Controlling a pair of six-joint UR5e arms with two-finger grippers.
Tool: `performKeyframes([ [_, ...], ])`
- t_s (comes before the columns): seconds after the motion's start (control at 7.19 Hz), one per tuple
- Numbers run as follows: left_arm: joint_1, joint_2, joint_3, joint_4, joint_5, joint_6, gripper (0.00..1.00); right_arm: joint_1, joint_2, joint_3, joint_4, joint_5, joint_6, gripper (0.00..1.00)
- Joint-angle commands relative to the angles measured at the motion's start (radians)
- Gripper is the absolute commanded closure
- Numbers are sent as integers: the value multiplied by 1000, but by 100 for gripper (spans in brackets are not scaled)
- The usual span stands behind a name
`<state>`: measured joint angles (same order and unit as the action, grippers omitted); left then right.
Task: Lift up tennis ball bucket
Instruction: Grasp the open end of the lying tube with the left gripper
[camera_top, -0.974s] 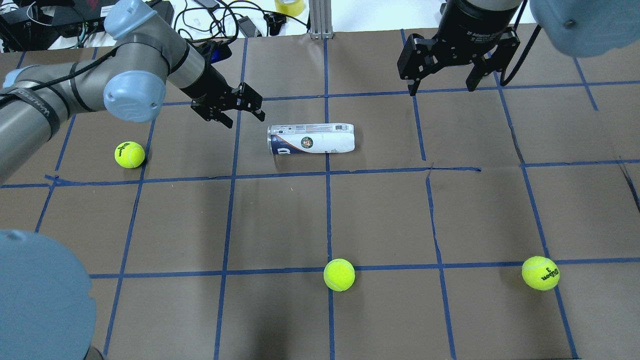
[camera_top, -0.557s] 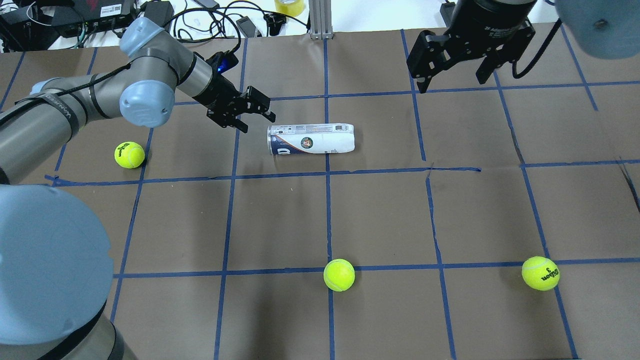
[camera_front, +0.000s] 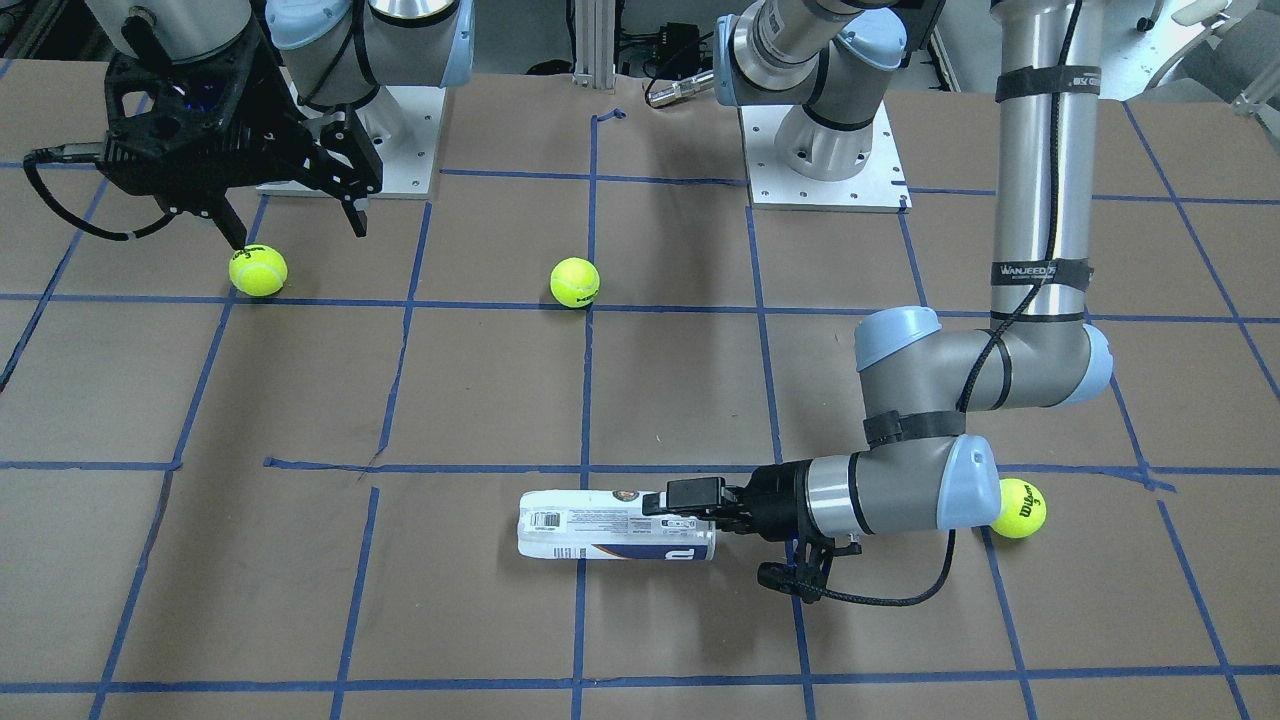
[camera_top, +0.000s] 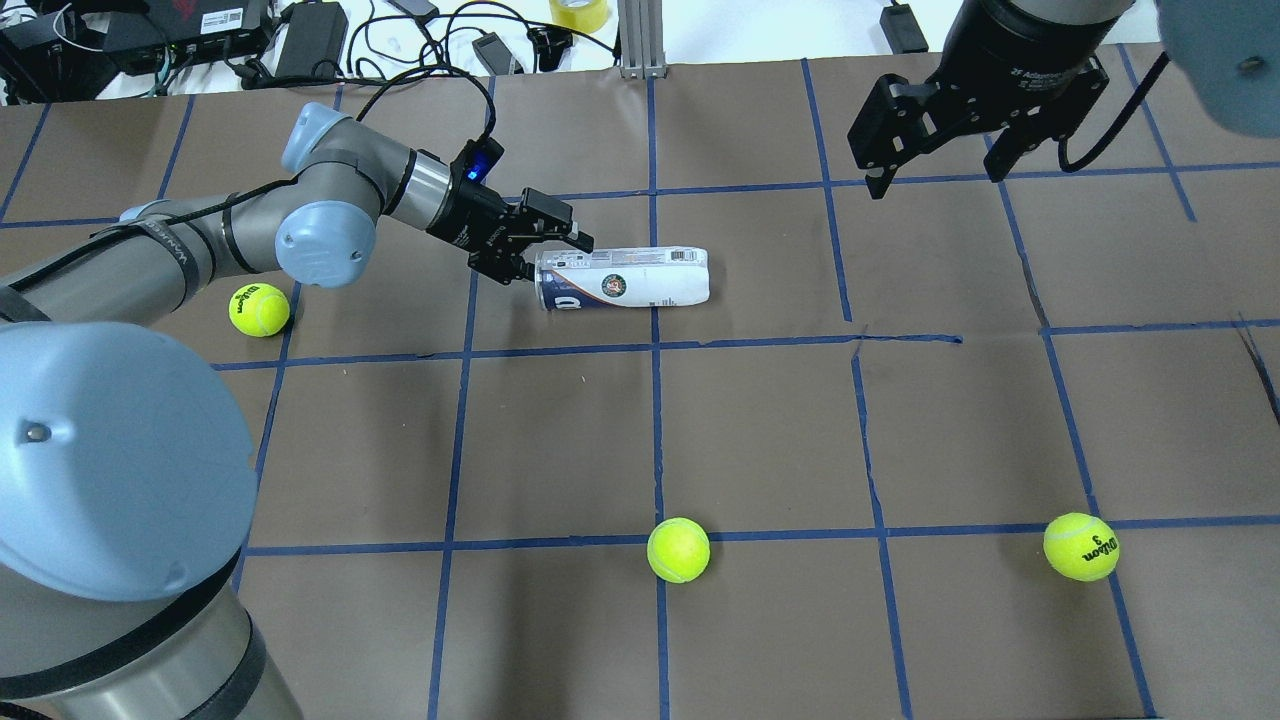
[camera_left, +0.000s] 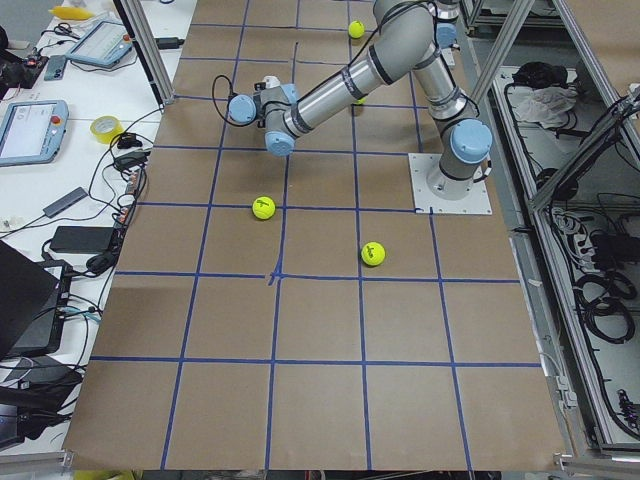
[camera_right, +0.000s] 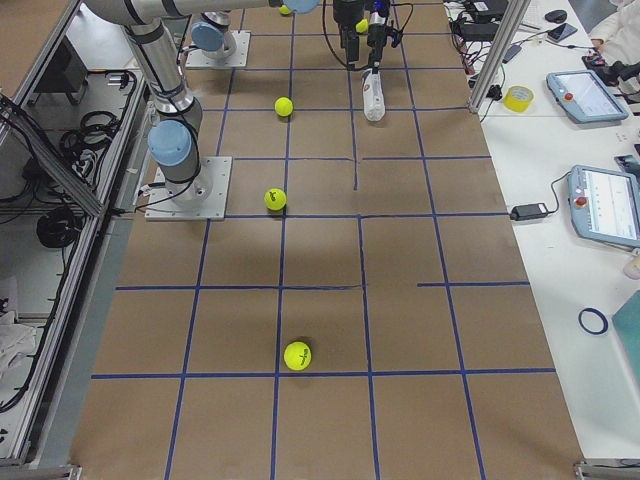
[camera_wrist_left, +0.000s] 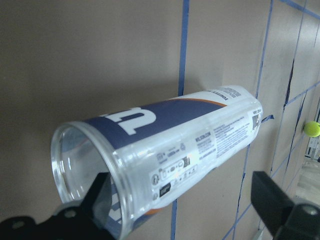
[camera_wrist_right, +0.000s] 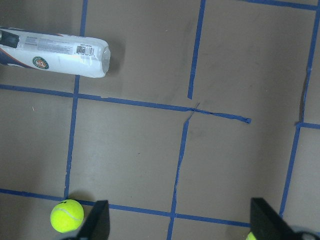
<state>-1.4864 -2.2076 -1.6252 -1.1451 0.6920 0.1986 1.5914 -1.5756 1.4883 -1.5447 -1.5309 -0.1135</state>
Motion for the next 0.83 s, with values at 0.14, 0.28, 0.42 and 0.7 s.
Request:
performKeyframes([
  [0.14,0,-11,5,2,-14,8,19,-2,-1,1,-6,0,3,0],
  [0.28,0,-7,7,2,-14,-5,63,-4,0,1,-6,0,3,0],
  [0.42,0,6,8,2,-15,-16,85,-4,0,1,-6,0,3,0],
  [0.7,0,41,8,5,-20,-74,100,-25,0,0,-5,2,2,0],
])
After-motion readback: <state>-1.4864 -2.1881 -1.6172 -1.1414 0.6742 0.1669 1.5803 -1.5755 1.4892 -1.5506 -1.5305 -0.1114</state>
